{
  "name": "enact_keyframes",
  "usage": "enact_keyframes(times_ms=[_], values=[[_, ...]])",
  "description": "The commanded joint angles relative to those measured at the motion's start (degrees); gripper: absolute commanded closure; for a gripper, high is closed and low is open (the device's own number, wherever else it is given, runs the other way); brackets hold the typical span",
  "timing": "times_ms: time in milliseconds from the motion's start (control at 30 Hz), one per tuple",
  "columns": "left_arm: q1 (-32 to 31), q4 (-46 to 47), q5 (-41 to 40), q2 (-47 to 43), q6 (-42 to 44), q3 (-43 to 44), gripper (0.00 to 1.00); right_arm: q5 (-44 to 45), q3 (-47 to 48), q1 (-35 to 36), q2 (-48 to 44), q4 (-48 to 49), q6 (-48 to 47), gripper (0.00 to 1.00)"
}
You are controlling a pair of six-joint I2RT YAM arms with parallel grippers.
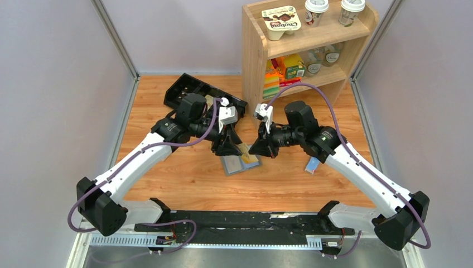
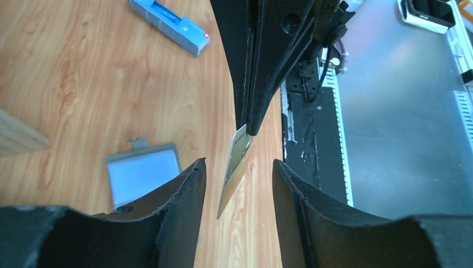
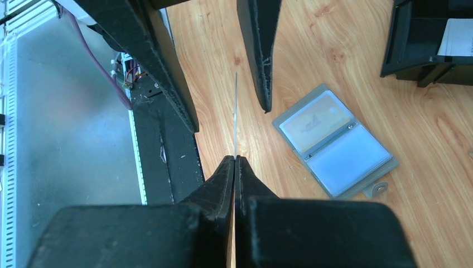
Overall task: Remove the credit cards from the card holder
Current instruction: Place the credit card in the storage box.
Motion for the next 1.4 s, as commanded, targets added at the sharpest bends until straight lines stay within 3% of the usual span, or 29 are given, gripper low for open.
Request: enact_keyframes(times_ms=[0,200,267,333,400,467,567,700,867,1067,1367], values=[[0.04,0.67,5.72,1.29,1.35,2.84,0.48,-1.93,2.79,0.44,-0.21,0.38,-1.99,1.0],[-0.04,-1.61,5.9,2.96,2.49,4.07,0.98,-1.4,2.88,0.53,0.58,0.64,-2.61,1.0],[0.04,-2.84,3.63,2.79,3.37,4.43,1.0,-0.53,2.71,0.53,0.85,1.08,-2.09,0.93],[0.74,-3.46,0.81,2.35,3.64,4.17,1.0,1.05,2.44,0.44,1.11,1.96,-1.03,0.78],[2.85,-2.85,-2.26,1.82,2.06,3.46,1.0,3.07,2.44,0.09,1.72,2.22,0.28,0.48],[6.8,0.12,-2.8,1.56,-0.39,1.8,1.0,5.27,2.18,-0.44,1.99,3.01,1.78,0.3],[14.78,4.7,-4.38,1.03,-6.71,-0.92,1.0,12.11,1.3,-1.23,2.16,5.03,4.59,0.17],[22.79,9.46,-13.68,1.64,-12.18,-2.78,1.0,19.24,0.95,-2.63,3.13,5.21,9.25,0.0],[32.46,10.95,-21.95,8.65,-17.37,0.11,1.0,25.4,-0.28,-3.43,3.31,7.14,12.95,0.0],[34.85,7.1,-28.2,23.57,-14.03,13.44,1.0,32.69,-1.33,-3.43,3.22,8.02,16.55,0.0],[34.85,-0.64,-21.46,46.0,-12.62,32.81,0.99,27.7,-5.56,-3.52,2.78,12.69,16.02,0.0]])
